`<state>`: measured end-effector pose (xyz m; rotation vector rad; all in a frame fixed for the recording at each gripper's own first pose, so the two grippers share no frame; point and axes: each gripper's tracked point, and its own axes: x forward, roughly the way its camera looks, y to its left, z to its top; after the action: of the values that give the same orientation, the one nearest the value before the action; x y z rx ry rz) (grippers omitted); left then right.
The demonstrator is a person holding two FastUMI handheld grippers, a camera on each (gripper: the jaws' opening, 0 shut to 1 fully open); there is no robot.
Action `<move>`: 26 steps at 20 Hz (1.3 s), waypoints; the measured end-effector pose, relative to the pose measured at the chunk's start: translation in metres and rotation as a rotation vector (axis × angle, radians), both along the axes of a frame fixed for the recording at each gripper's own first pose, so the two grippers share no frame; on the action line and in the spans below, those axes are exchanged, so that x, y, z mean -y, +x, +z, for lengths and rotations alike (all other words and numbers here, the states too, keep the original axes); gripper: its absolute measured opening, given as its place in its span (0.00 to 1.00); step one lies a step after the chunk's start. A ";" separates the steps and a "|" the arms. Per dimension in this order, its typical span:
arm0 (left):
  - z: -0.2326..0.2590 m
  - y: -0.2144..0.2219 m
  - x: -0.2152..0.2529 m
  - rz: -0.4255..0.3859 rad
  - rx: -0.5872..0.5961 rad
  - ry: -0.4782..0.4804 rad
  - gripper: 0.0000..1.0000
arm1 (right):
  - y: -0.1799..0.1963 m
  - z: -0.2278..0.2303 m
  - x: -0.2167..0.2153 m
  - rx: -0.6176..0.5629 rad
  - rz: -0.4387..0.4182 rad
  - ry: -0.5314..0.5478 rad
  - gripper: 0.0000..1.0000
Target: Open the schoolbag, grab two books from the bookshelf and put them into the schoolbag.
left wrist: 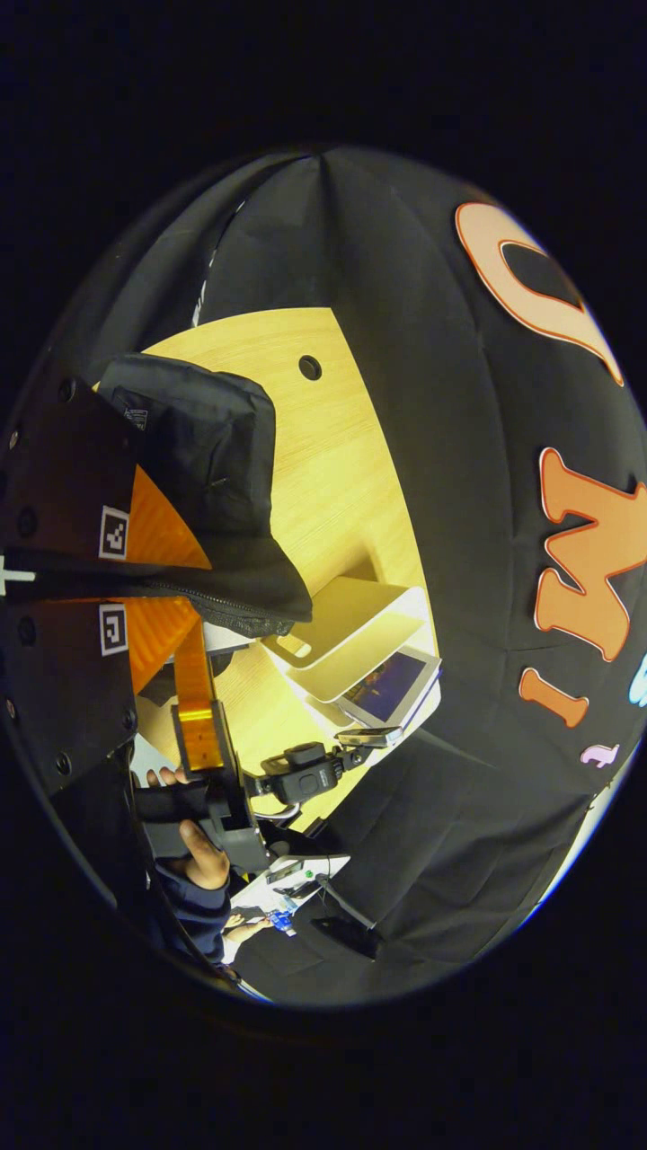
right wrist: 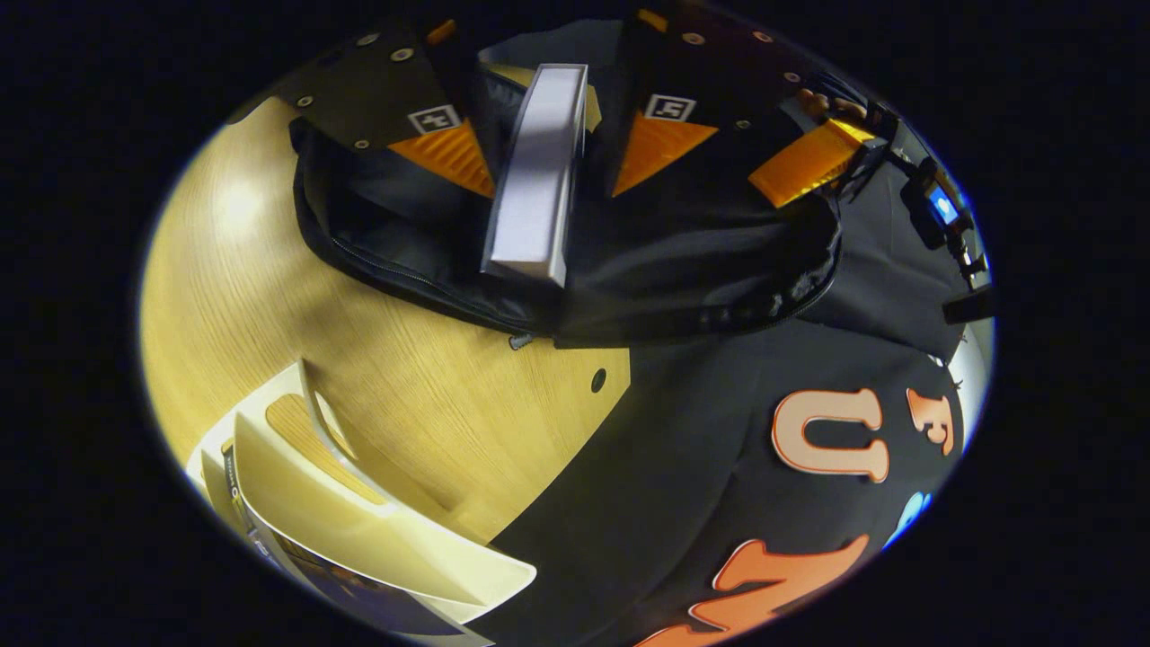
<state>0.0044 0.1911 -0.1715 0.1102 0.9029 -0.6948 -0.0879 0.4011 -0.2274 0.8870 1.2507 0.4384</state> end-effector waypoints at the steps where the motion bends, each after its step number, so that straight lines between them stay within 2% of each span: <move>1: -0.001 0.000 0.002 0.001 -0.003 0.001 0.04 | -0.007 -0.004 0.003 -0.013 0.046 -0.028 0.76; 2: -0.003 0.002 0.004 0.003 -0.002 0.006 0.04 | -0.017 -0.008 0.008 -0.028 0.097 -0.053 0.82; 3: -0.005 0.004 0.003 0.007 -0.002 0.011 0.04 | -0.027 -0.010 0.013 -0.043 0.147 -0.078 0.93; 6: -0.009 0.007 0.005 0.027 -0.014 0.017 0.04 | -0.048 -0.005 0.025 -0.053 0.260 -0.091 0.97; 8: -0.014 0.009 0.005 0.042 -0.022 0.027 0.04 | -0.048 0.001 0.037 -0.045 0.287 -0.103 0.97; 14: -0.020 0.009 0.009 0.070 -0.031 0.047 0.04 | -0.003 0.030 0.106 0.047 0.279 -0.209 0.98; 26: -0.040 0.011 0.026 0.168 -0.084 0.060 0.04 | 0.086 0.096 0.239 0.174 0.384 -0.474 0.98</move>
<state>0.0151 0.1652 -0.2114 0.0579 1.0011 -0.5197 -0.0022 0.1622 -0.1311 0.2014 1.2904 0.4822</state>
